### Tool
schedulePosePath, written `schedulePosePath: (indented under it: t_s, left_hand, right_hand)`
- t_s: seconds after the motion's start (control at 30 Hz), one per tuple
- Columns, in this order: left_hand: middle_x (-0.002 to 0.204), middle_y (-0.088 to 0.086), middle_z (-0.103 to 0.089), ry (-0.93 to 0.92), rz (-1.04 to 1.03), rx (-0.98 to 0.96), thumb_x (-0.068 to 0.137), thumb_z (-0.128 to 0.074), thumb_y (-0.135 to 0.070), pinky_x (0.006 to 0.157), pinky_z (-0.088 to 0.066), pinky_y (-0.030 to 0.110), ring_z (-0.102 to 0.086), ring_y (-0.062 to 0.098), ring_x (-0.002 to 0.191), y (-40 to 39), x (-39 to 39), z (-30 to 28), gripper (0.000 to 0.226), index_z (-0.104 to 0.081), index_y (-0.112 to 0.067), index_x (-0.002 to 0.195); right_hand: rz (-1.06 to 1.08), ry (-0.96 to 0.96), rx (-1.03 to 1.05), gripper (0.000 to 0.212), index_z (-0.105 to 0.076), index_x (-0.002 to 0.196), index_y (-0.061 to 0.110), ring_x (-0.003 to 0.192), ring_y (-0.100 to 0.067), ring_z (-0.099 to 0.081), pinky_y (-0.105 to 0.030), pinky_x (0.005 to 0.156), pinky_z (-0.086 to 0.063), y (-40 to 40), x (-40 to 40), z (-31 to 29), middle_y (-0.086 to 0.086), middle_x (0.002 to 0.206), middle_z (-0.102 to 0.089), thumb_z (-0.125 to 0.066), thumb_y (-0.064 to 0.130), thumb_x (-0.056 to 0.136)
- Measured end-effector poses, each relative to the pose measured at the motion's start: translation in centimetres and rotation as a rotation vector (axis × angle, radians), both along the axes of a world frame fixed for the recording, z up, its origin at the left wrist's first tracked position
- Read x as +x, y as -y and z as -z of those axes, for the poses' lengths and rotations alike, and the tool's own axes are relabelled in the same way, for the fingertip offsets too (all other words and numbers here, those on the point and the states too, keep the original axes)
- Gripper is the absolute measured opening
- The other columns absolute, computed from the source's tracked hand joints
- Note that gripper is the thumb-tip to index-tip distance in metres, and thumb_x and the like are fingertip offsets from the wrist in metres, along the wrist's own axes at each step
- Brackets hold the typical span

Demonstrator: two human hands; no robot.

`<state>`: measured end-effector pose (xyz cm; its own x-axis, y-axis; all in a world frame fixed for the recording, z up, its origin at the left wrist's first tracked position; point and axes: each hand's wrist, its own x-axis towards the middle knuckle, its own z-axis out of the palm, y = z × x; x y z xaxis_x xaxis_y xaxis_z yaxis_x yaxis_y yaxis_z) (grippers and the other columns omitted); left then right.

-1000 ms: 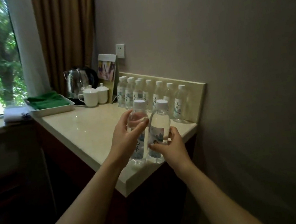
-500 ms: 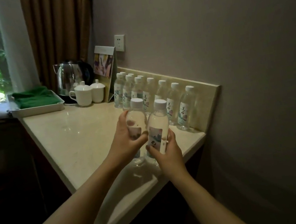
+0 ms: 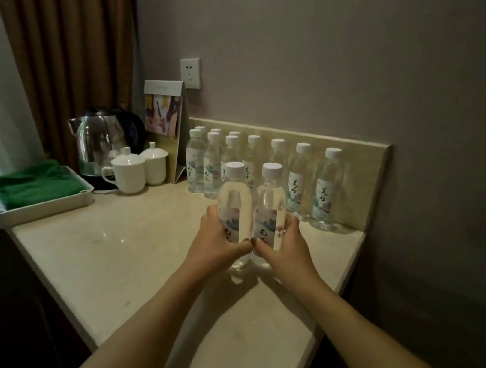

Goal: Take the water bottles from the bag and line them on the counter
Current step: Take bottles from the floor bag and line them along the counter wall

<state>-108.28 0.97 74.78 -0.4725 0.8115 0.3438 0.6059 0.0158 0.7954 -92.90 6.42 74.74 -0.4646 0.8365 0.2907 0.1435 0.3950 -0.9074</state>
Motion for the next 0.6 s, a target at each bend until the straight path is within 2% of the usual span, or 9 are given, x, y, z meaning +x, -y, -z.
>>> schedulePosePath:
  t_s: [0.13, 0.27, 0.4, 0.53, 0.6]
  left_hand:
    - [0.116, -0.001, -0.049, -0.073, 0.032, 0.028, 0.066, -0.081, -0.034, 0.087, -0.056, 0.031, -0.058, 0.013, 0.103, -2.1, -2.3, 0.0, 0.066, -0.050, -0.021, 0.123]
    - [0.113, 0.000, -0.053, -0.074, 0.068, 0.027, 0.069, -0.079, -0.035, 0.085, -0.057, 0.038, -0.060, 0.016, 0.100, -3.4, -4.3, 0.5, 0.064, -0.047, -0.022, 0.123]
    - [0.115, 0.004, -0.050, -0.059, 0.047, 0.021, 0.071, -0.079, -0.035, 0.087, -0.055, 0.041, -0.057, 0.021, 0.101, -3.7, -4.9, 0.9, 0.066, -0.045, -0.018, 0.125]
    - [0.118, 0.006, -0.049, -0.053, 0.115, -0.033, 0.071, -0.082, -0.031, 0.090, -0.054, 0.041, -0.056, 0.024, 0.105, -4.1, -5.8, 1.4, 0.069, -0.045, -0.015, 0.126]
    - [0.115, 0.005, -0.053, -0.037, 0.121, -0.029, 0.070, -0.084, -0.031, 0.087, -0.056, 0.041, -0.060, 0.023, 0.102, -4.3, -6.1, 1.5, 0.064, -0.046, -0.016, 0.120]
  right_hand:
    - [0.069, -0.003, -0.038, 0.058, -0.040, 0.130, 0.023, 0.084, 0.010, -0.060, -0.002, 0.056, -0.045, -1.2, -2.4, -0.7, 0.012, 0.105, -0.060, -0.074, 0.017, 0.083]
    - [0.169, 0.030, -0.029, 0.060, -0.039, 0.129, 0.026, 0.104, -0.009, -0.064, -0.010, 0.069, -0.047, -1.4, -4.4, -0.6, 0.008, 0.112, -0.062, -0.075, 0.017, 0.083]
    - [0.260, 0.009, -0.075, 0.056, -0.038, 0.130, 0.028, 0.097, -0.004, -0.064, -0.006, 0.060, -0.049, -0.4, -5.5, -0.4, 0.007, 0.110, -0.063, -0.070, 0.014, 0.086]
    - [0.367, 0.063, -0.044, 0.060, -0.042, 0.132, 0.031, 0.108, -0.010, -0.062, -0.018, 0.076, -0.053, -0.3, -6.3, 0.7, 0.004, 0.119, -0.061, -0.073, 0.026, 0.081]
    - [0.401, 0.099, -0.057, 0.056, -0.045, 0.128, 0.030, 0.105, -0.012, -0.064, -0.031, 0.086, -0.056, -0.5, -6.5, 0.9, 0.008, 0.115, -0.064, -0.073, 0.030, 0.080]
